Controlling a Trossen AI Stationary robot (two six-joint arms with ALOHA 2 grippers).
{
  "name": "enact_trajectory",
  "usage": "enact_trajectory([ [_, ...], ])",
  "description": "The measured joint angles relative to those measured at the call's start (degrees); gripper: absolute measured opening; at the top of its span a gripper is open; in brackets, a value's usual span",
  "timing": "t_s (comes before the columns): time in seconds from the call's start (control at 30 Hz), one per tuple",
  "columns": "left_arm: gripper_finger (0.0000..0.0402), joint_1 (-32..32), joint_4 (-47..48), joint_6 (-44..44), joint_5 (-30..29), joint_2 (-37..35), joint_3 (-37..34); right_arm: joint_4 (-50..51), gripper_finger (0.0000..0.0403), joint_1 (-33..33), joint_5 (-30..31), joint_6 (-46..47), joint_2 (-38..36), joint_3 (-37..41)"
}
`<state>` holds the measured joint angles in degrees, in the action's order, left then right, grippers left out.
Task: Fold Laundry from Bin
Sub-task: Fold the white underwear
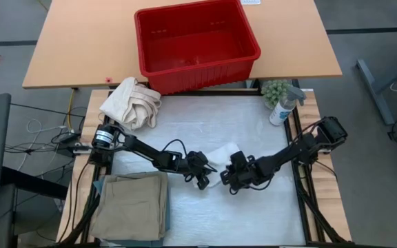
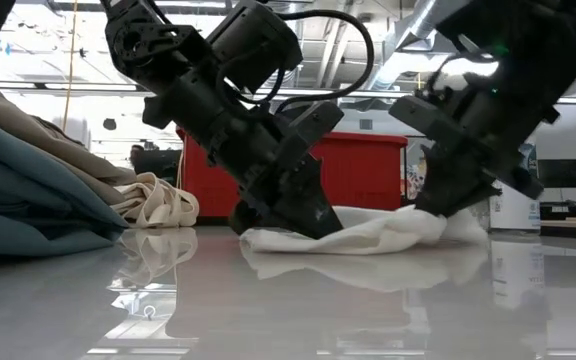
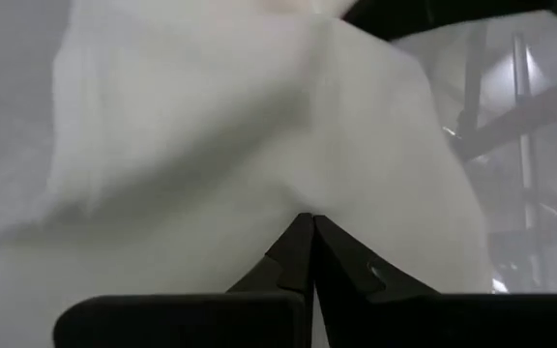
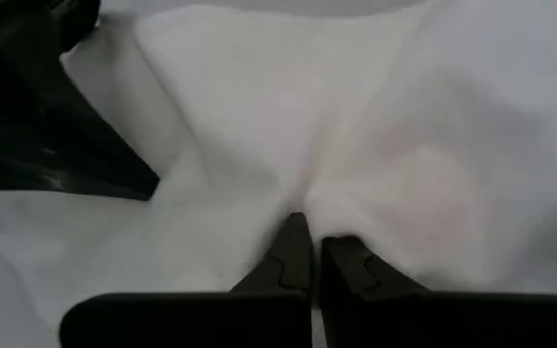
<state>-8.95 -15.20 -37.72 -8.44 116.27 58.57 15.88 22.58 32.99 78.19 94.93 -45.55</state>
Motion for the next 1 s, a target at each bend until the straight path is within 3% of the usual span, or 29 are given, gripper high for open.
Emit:
enact_trajectory([
  [0.2,0.0,0.3,0.2,1.0,0.8,0.0,0.0,2.1,0.0025,-0.2,2.7,-8.9,0.0,-3.6],
  [0.37,0.0,0.8,0.2,0.3,2.4,0.0,-0.1,6.1,0.0025,1.1,9.3,-11.2,0.0,-7.0],
  [0.47,0.0,0.9,0.2,0.1,3.0,0.1,-0.1,6.2,0.0025,1.8,8.9,-16.3,0.0,-8.3],
  [0.73,0.0,3.4,-0.9,-2.7,15.0,-2.3,-0.4,15.5,0.0025,1.8,7.4,-5.2,0.0,-8.3],
  [0.83,0.0,4.1,-0.7,-2.2,15.3,-3.5,-0.4,19.8,0.0025,1.8,7.4,-1.0,0.0,-8.3],
  [1.0,0.0,4.7,-1.8,-5.9,18.6,-3.6,-0.4,18.8,0.0025,2.1,6.2,-1.5,0.0,-8.3],
])
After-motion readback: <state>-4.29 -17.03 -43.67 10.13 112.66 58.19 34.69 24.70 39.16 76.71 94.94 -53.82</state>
